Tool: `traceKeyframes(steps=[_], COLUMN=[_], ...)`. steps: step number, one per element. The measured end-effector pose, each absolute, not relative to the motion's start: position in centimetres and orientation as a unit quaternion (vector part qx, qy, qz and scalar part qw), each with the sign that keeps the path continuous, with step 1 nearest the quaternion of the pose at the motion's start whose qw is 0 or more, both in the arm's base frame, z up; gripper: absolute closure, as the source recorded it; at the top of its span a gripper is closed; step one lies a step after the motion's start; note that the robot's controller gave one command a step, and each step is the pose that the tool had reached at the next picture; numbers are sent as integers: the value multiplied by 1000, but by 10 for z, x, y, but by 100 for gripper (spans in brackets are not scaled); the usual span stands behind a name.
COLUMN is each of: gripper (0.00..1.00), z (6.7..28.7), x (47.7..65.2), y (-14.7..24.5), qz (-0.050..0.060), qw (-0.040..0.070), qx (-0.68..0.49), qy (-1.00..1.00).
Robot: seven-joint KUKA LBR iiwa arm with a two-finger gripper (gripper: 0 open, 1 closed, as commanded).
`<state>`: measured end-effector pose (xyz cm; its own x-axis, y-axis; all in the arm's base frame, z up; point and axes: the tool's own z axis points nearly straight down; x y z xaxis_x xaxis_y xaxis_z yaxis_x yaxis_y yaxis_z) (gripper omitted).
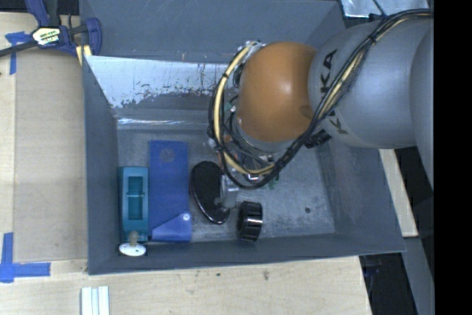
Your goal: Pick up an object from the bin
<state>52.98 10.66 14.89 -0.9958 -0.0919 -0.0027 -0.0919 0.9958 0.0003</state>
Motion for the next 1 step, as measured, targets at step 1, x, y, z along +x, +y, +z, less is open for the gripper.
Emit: traceKeyframes(steps=[1], gripper=[0], z=[124], x=[508], y=[85], qz=[0], qw=[3], qx=[-113], qy=[994])
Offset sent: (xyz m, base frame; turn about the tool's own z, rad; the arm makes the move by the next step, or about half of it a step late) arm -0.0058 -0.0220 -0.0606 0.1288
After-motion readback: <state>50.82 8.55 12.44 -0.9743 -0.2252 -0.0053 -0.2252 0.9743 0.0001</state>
